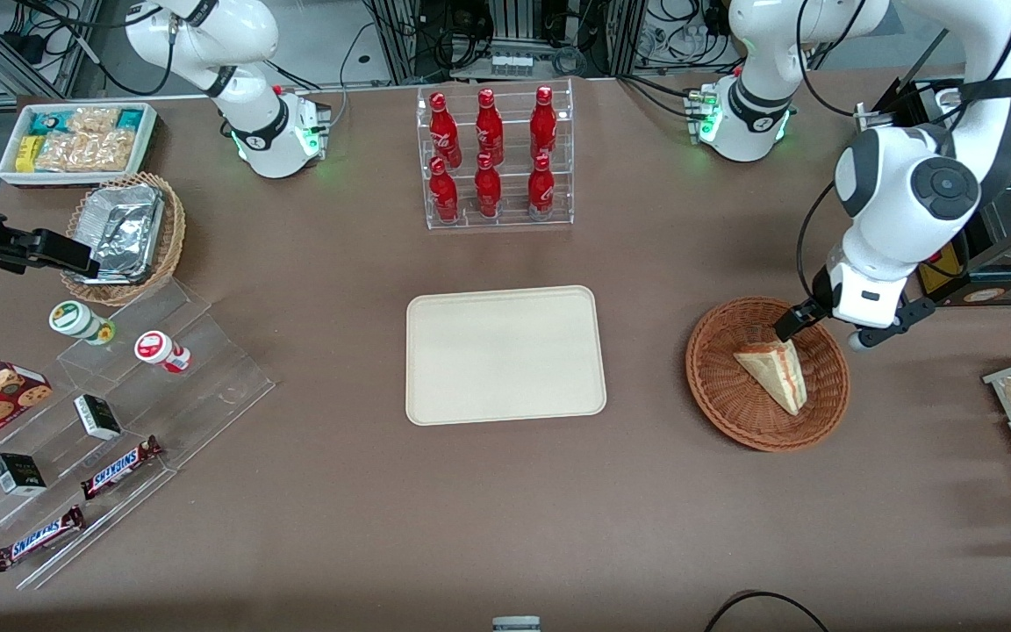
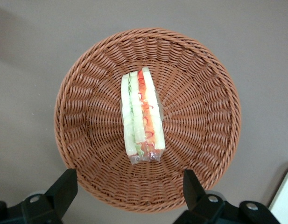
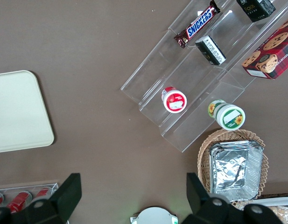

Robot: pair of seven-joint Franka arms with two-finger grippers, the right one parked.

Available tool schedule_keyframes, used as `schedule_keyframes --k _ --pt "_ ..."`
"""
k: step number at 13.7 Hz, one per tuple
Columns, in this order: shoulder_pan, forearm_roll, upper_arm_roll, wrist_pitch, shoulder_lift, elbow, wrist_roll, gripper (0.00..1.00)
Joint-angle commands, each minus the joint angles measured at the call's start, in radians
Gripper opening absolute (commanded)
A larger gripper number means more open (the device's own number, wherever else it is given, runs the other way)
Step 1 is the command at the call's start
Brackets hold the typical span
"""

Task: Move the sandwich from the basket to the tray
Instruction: 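Lower the left gripper and close it on the wrapped sandwich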

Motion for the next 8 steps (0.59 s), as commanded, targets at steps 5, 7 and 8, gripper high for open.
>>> schedule_keyframes --k 5,7,8 --pt "-0.004 0.014 0.000 0.217 0.101 -0.078 -0.065 1.00" --pt "-0.004 0.014 0.001 0.254 0.129 -0.077 -0.079 1.00" --pt "-0.004 0.014 0.000 0.277 0.142 -0.075 -0.096 1.00"
